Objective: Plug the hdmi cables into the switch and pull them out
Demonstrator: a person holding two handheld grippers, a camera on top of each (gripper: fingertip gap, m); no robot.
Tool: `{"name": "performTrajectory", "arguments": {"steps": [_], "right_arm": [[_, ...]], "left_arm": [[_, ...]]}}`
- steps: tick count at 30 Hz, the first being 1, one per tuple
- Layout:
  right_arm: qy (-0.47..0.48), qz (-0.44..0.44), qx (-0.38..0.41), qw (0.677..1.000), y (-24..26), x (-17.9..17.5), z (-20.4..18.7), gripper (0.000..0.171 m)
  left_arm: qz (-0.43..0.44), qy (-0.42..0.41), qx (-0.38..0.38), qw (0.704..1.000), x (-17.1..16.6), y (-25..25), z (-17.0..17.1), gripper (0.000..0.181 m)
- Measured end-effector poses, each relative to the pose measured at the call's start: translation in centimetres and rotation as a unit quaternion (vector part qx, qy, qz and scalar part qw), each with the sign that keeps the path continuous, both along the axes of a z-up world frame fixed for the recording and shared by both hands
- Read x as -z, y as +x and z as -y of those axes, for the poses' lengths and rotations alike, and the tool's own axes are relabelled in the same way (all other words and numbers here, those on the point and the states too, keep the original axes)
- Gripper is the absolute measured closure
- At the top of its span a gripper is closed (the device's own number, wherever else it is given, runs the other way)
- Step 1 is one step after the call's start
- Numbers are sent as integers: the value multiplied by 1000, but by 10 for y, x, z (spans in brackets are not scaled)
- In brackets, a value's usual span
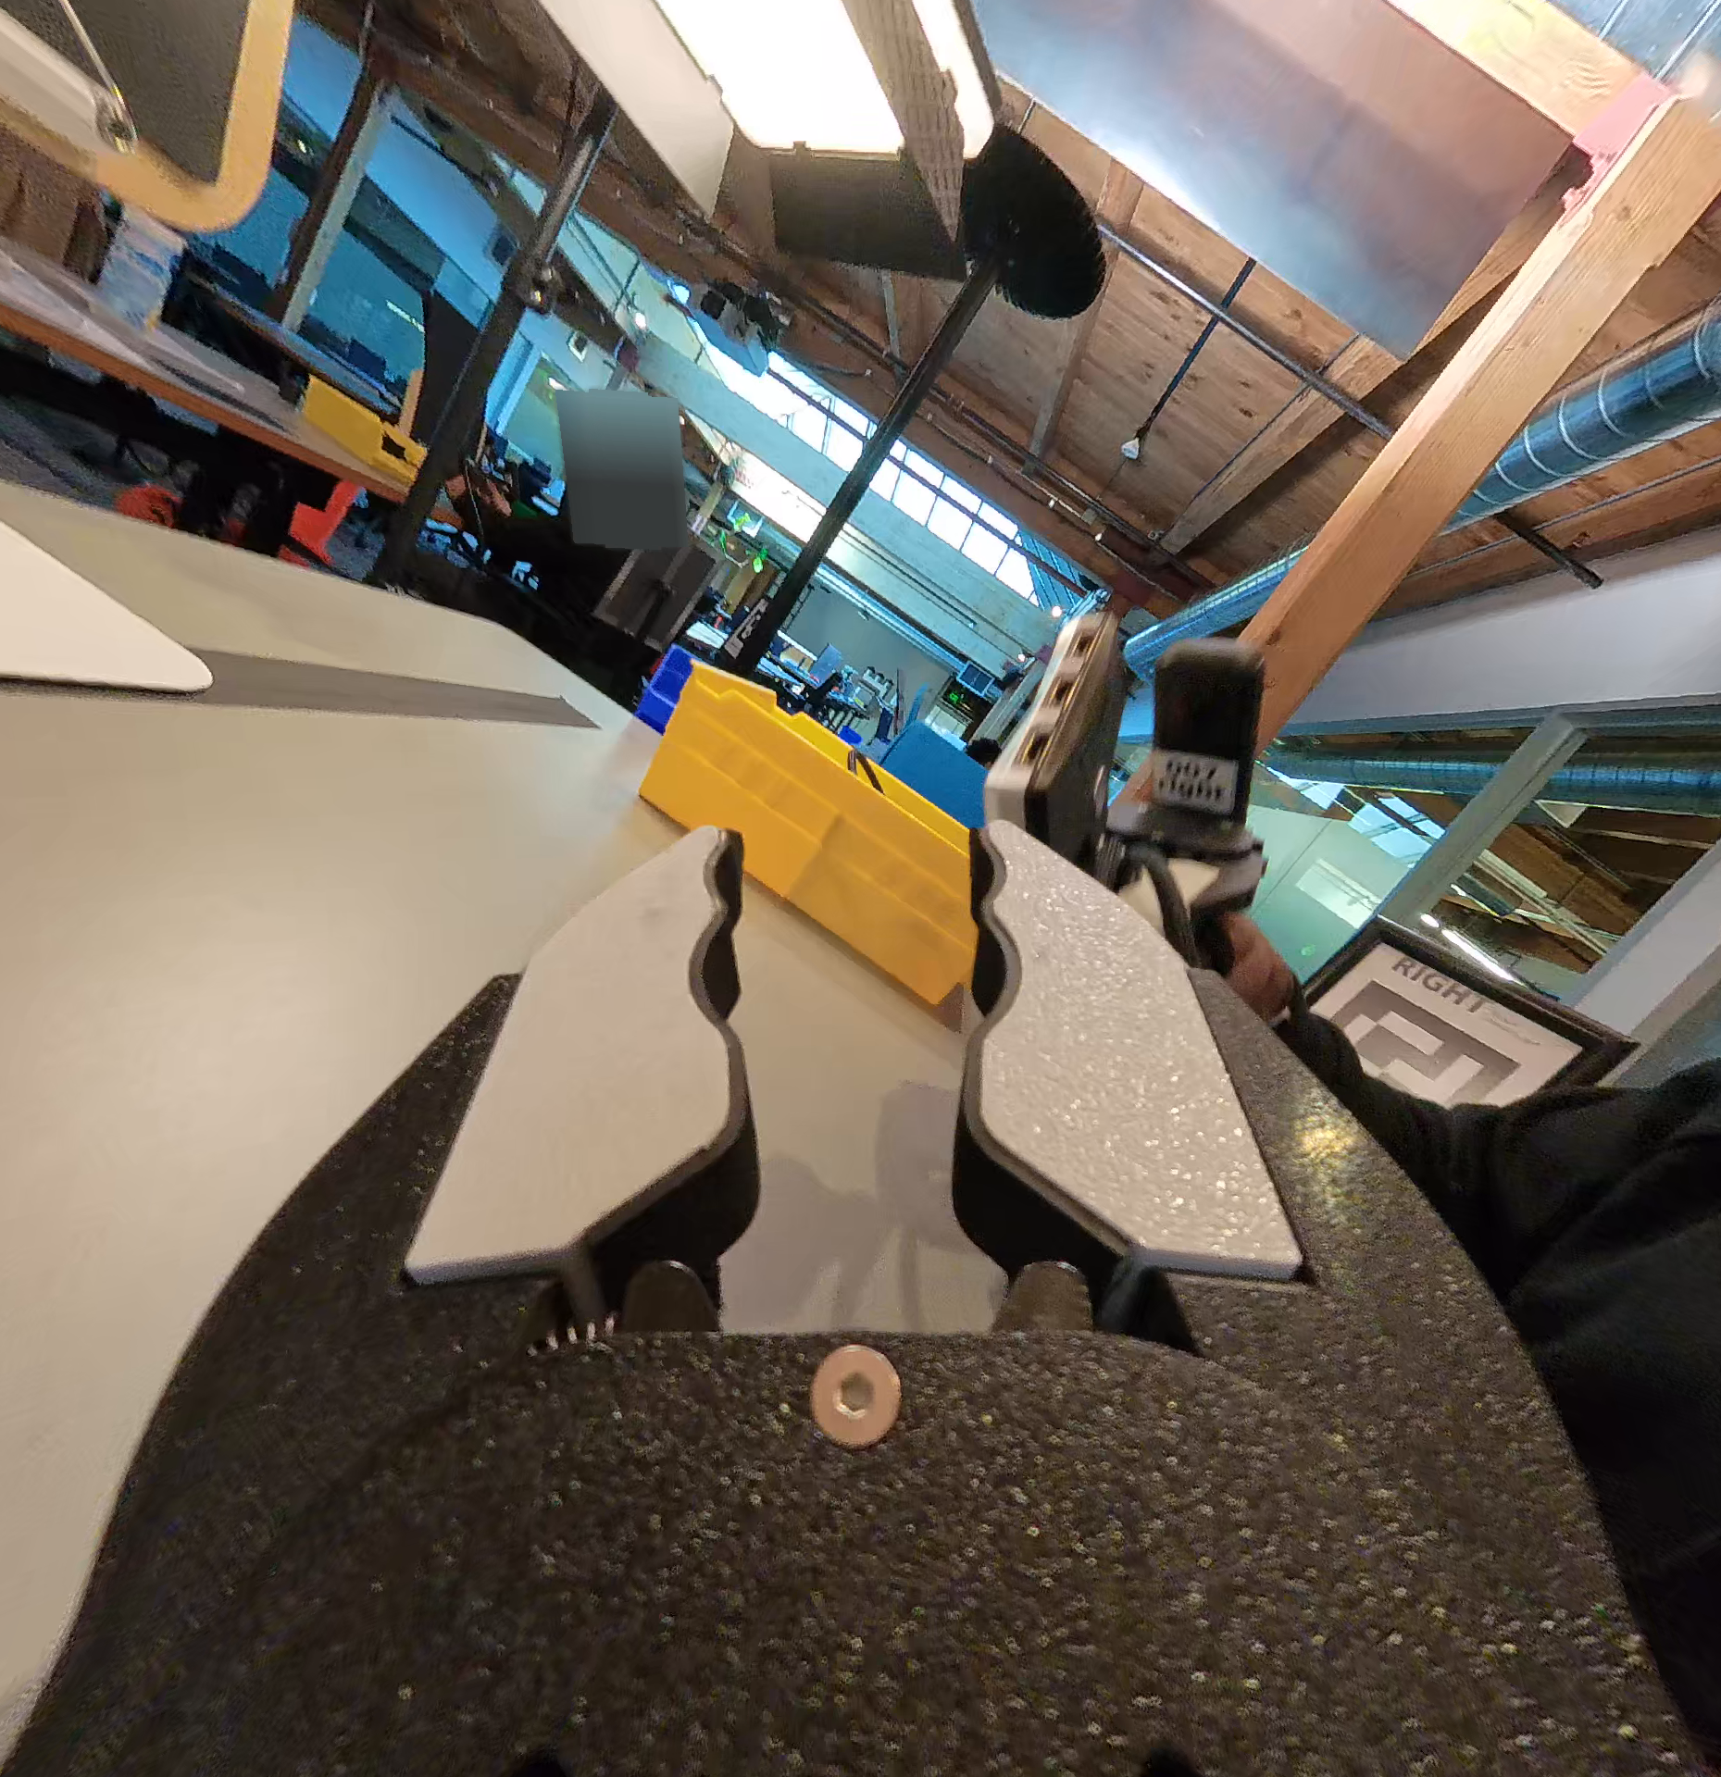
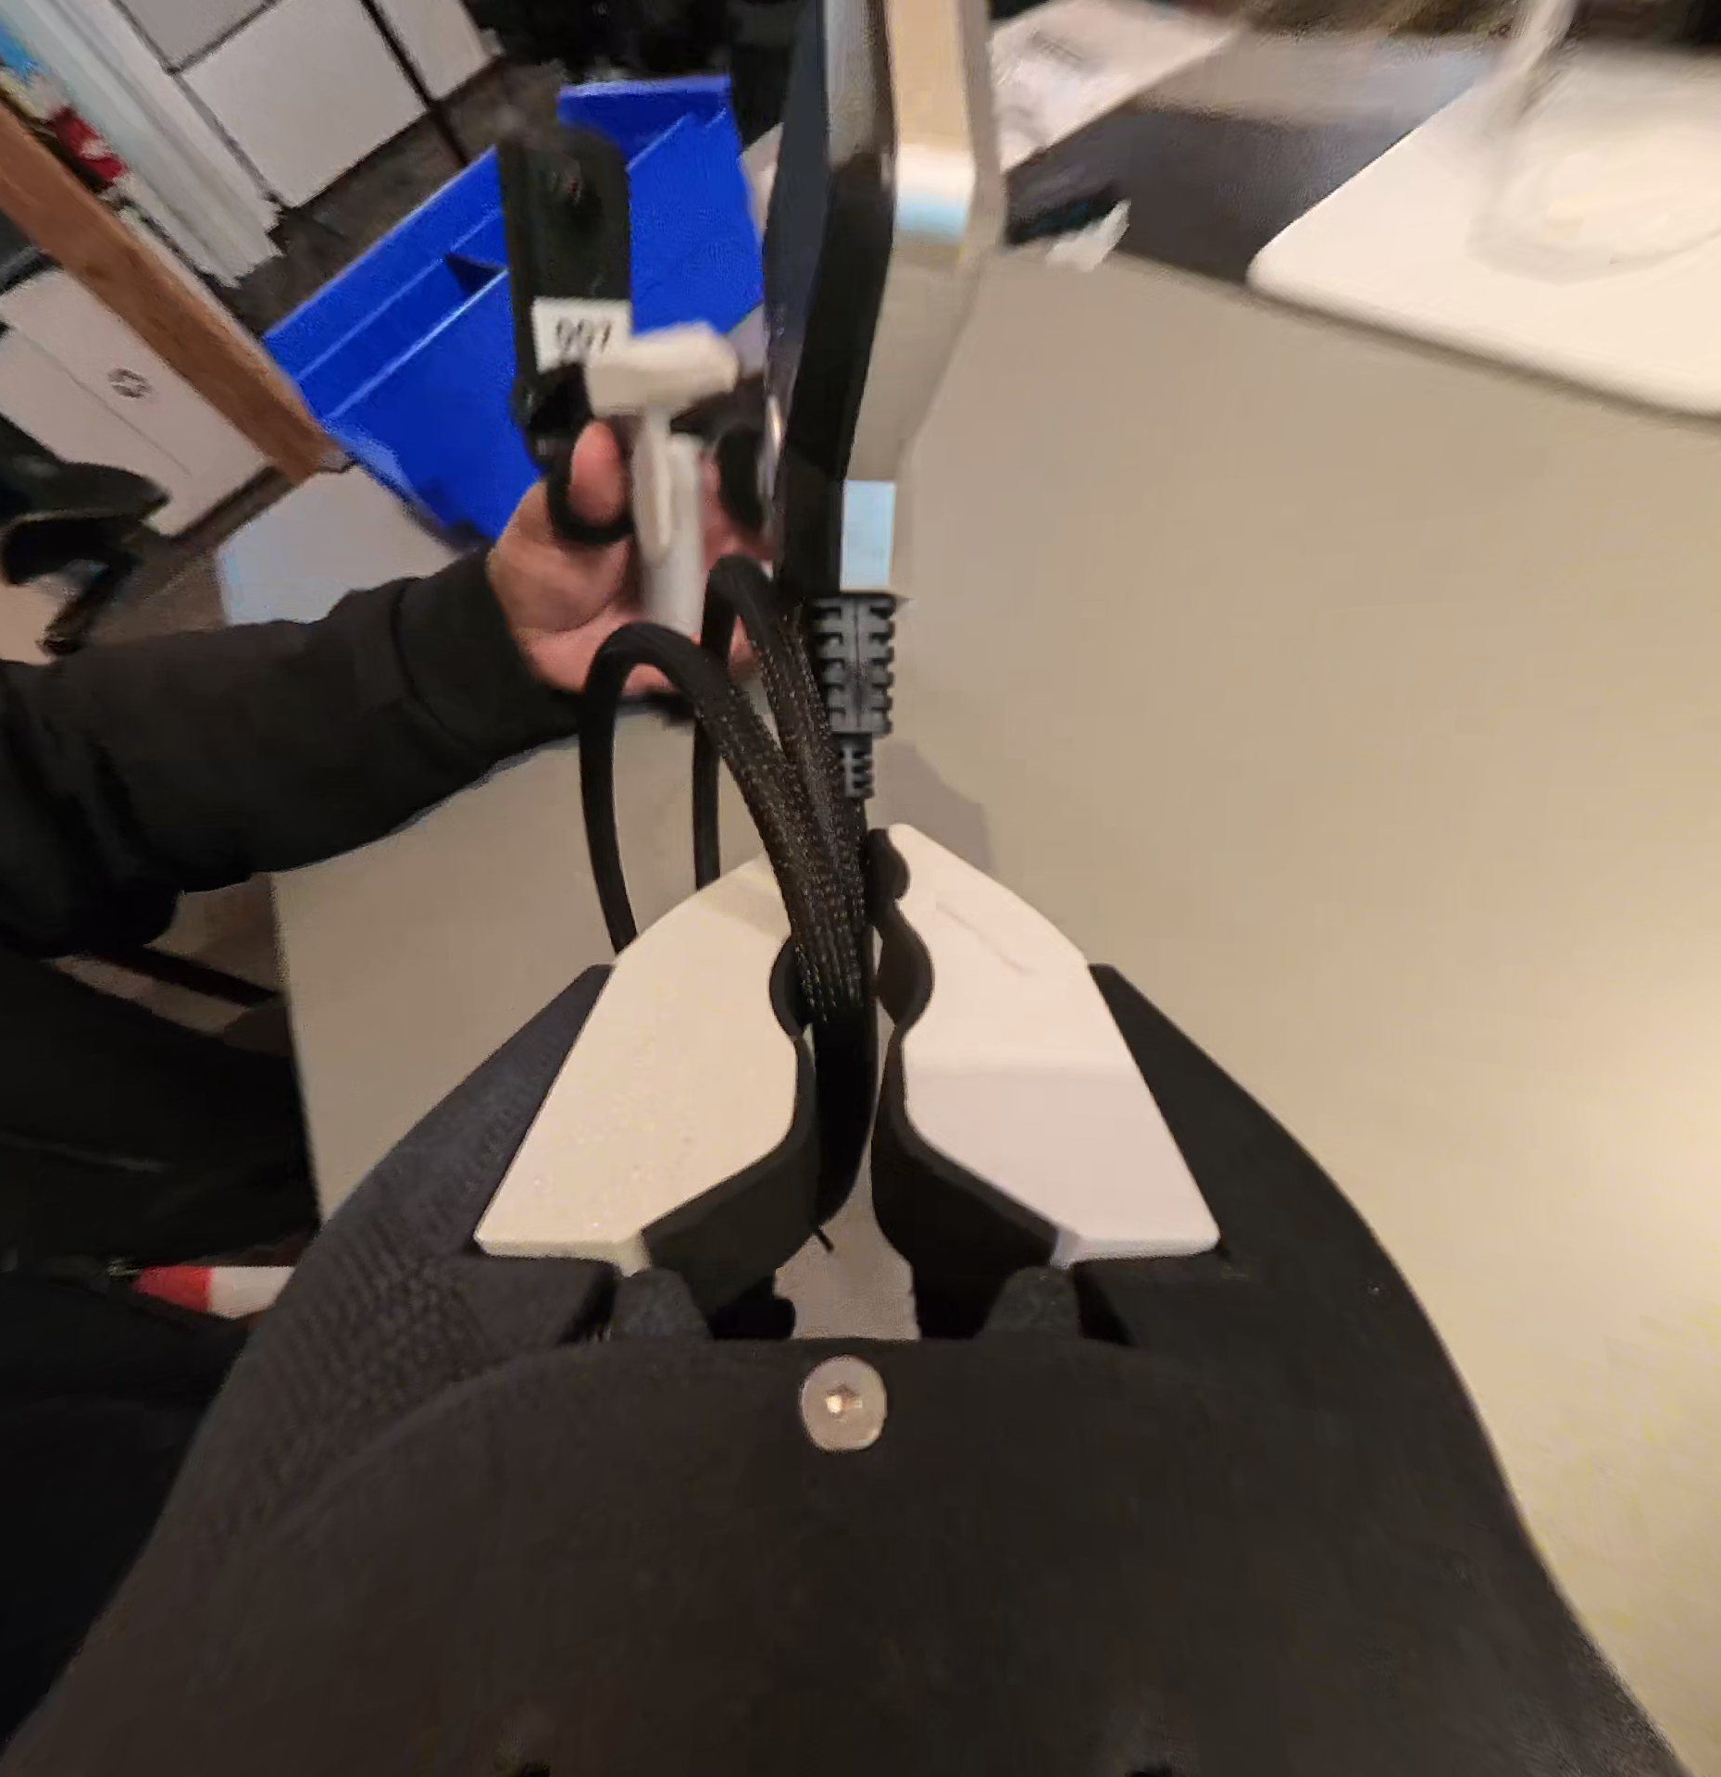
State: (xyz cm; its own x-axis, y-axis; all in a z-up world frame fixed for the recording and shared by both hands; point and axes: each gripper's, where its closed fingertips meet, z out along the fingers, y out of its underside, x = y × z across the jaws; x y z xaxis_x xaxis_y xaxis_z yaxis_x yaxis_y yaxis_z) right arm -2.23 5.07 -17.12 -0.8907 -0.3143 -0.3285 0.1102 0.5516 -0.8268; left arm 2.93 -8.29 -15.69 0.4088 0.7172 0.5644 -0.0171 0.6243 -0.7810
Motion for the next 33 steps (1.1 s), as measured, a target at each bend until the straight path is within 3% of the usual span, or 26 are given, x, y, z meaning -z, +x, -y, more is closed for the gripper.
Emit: {"name": "performTrajectory", "arguments": {"steps": [7,12,15,17,25,29,33], "right_arm": [[-88,-184,125,971,-148,-138,-27,164],[-33,-406,189,893,-271,-188,-50,164],[37,-535,163,828,-328,-179,-55,164],[83,-564,132,811,-352,-156,-53,164],[185,-547,71,814,-397,-74,-45,163],[220,-539,15,813,-399,-44,-50,163],[223,-502,-37,835,-388,-27,-53,163]], "left_arm": [[25,-19,38,999,8,-6,-20,137],[30,-23,43,998,9,-7,-23,137],[30,-13,42,999,10,-7,-20,137],[31,-9,43,999,10,-7,-19,137],[29,4,49,998,10,-7,-17,137],[29,13,54,998,10,-7,-16,137],[29,15,56,998,10,-7,-16,137]]}}
